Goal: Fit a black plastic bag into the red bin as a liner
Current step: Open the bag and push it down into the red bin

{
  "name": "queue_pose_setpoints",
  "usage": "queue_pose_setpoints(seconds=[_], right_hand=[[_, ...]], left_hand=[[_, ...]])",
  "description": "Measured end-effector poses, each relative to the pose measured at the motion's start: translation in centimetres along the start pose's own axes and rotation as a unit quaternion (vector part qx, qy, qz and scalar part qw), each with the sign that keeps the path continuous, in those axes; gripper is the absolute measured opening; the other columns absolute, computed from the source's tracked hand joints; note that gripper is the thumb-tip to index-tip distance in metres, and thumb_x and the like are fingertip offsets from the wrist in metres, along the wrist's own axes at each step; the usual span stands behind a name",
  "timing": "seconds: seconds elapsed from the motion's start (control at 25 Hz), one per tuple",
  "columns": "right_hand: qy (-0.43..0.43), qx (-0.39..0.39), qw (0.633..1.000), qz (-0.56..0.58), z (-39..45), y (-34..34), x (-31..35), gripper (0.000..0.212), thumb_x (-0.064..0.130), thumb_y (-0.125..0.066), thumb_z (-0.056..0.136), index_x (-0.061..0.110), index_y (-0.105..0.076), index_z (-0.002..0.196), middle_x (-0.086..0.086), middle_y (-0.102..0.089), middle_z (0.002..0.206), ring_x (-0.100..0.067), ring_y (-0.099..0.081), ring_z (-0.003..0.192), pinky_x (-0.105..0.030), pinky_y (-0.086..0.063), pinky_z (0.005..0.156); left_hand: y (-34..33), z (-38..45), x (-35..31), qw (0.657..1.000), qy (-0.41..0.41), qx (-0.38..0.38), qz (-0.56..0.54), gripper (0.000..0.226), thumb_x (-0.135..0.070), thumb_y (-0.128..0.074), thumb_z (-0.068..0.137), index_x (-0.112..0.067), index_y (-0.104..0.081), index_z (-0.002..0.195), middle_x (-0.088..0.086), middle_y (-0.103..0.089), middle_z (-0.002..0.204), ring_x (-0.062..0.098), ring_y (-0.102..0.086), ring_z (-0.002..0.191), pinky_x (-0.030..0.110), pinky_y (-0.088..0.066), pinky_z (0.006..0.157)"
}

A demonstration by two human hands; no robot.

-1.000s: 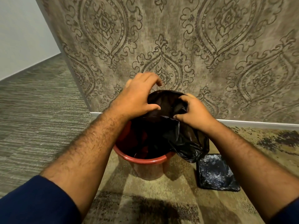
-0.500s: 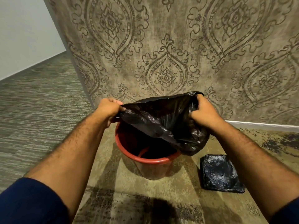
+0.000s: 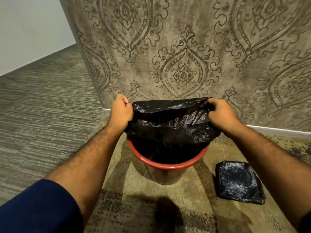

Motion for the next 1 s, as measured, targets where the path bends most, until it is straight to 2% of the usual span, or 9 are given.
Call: queue_pose_setpoints(seconds=[0.16, 0.28, 0.36, 0.48, 0.64, 0.72, 0.84, 0.92, 1.0], right_hand=[[-0.059, 0.032, 0.997, 0.028, 1.3, -1.2, -1.5, 0.021, 0.002, -0.055, 0.084, 0.012, -0.072, 0.09, -0.015, -0.076, 0.088, -0.037, -0.075, 0.088, -0.038, -0.059, 0.07], [-0.061, 0.039, 0.997, 0.031, 2.2, -2.3, -1.7, 0.025, 0.03, -0.064, 0.084, 0.012, -0.077, 0.096, -0.011, -0.08, 0.092, -0.032, -0.076, 0.091, -0.043, -0.062, 0.083], [-0.03, 0.061, 0.998, 0.01, 2.6, -3.0, -1.3, 0.027, 0.032, -0.065, 0.084, 0.02, -0.076, 0.105, -0.003, -0.079, 0.099, -0.025, -0.075, 0.096, -0.04, -0.061, 0.088], [-0.014, 0.108, 0.994, 0.011, 3.9, -3.4, -0.6, 0.038, 0.021, -0.064, 0.088, 0.032, -0.073, 0.124, 0.003, -0.076, 0.113, -0.021, -0.072, 0.105, -0.04, -0.059, 0.097], [-0.036, 0.126, 0.991, -0.018, 6.6, -3.5, 0.2, 0.056, 0.025, -0.065, 0.089, 0.036, -0.063, 0.143, 0.0, -0.071, 0.133, -0.022, -0.069, 0.115, -0.04, -0.055, 0.107], [-0.048, 0.139, 0.988, -0.056, 7.5, -3.7, 0.2, 0.063, 0.029, -0.064, 0.09, 0.03, -0.056, 0.152, -0.006, -0.064, 0.147, -0.027, -0.064, 0.126, -0.039, -0.05, 0.112], [-0.079, 0.164, 0.978, -0.107, 7.6, -3.8, -0.2, 0.075, 0.03, -0.069, 0.088, 0.023, -0.047, 0.159, -0.012, -0.057, 0.154, -0.032, -0.059, 0.135, -0.038, -0.048, 0.112], [-0.088, 0.171, 0.977, -0.094, 7.5, -4.0, -0.6, 0.076, 0.025, -0.072, 0.084, 0.024, -0.05, 0.156, -0.011, -0.065, 0.142, -0.028, -0.067, 0.12, -0.04, -0.056, 0.104], [-0.093, 0.176, 0.978, -0.06, 7.3, -3.9, -0.9, 0.071, 0.016, -0.071, 0.085, 0.021, -0.053, 0.154, -0.007, -0.071, 0.119, -0.022, -0.072, 0.1, -0.039, -0.061, 0.093]], left_hand=[[-1.3, -0.1, 2.7, 0.993, -0.061, 0.103, 0.0, 0.031, 0.009, -0.041, 0.082, -0.019, -0.053, 0.077, -0.004, -0.049, 0.068, 0.018, -0.045, 0.064, 0.035, -0.033, 0.059], [-1.8, 0.1, 3.7, 0.979, -0.125, 0.155, 0.036, 0.033, 0.002, -0.05, 0.083, -0.023, -0.067, 0.071, 0.001, -0.056, 0.084, 0.017, -0.056, 0.084, 0.035, -0.043, 0.084], [-2.3, 1.1, 3.9, 0.974, -0.13, 0.173, 0.069, 0.029, 0.001, -0.054, 0.087, -0.013, -0.079, 0.091, 0.006, -0.056, 0.097, 0.021, -0.057, 0.098, 0.033, -0.044, 0.097], [-3.1, 3.0, 3.3, 0.968, -0.108, 0.199, 0.111, 0.033, -0.003, -0.058, 0.094, -0.011, -0.076, 0.121, 0.009, -0.051, 0.108, 0.027, -0.057, 0.111, 0.036, -0.043, 0.108], [-4.0, 4.8, 3.0, 0.957, -0.084, 0.23, 0.158, 0.038, -0.004, -0.055, 0.1, -0.011, -0.067, 0.135, 0.005, -0.048, 0.114, 0.027, -0.055, 0.119, 0.037, -0.04, 0.114], [-4.3, 5.0, 3.5, 0.969, -0.071, 0.206, 0.117, 0.036, 0.004, -0.053, 0.095, -0.017, -0.069, 0.119, 0.006, -0.059, 0.115, 0.025, -0.06, 0.115, 0.039, -0.046, 0.109], [-4.7, 4.9, 4.7, 0.989, -0.024, 0.137, 0.04, 0.037, 0.011, -0.046, 0.081, -0.023, -0.06, 0.076, 0.006, -0.064, 0.08, 0.027, -0.061, 0.079, 0.031, -0.05, 0.073], [-4.8, 4.9, 4.7, 0.988, -0.016, 0.147, 0.038, 0.041, 0.012, -0.041, 0.08, -0.02, -0.062, 0.066, 0.005, -0.056, 0.058, 0.025, -0.051, 0.053, 0.021, -0.039, 0.047], [-5.1, 5.2, 4.3, 0.987, -0.009, 0.153, 0.045, 0.041, 0.012, -0.038, 0.086, -0.013, -0.069, 0.075, 0.005, -0.05, 0.051, 0.02, -0.042, 0.043, 0.018, -0.029, 0.036]])
Point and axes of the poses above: each hand's wrist, its own z-axis towards the middle knuckle, its own y-axis out of the back of the hand, x = y × z, the point moved 1 cm from there along z, towards the middle knuckle
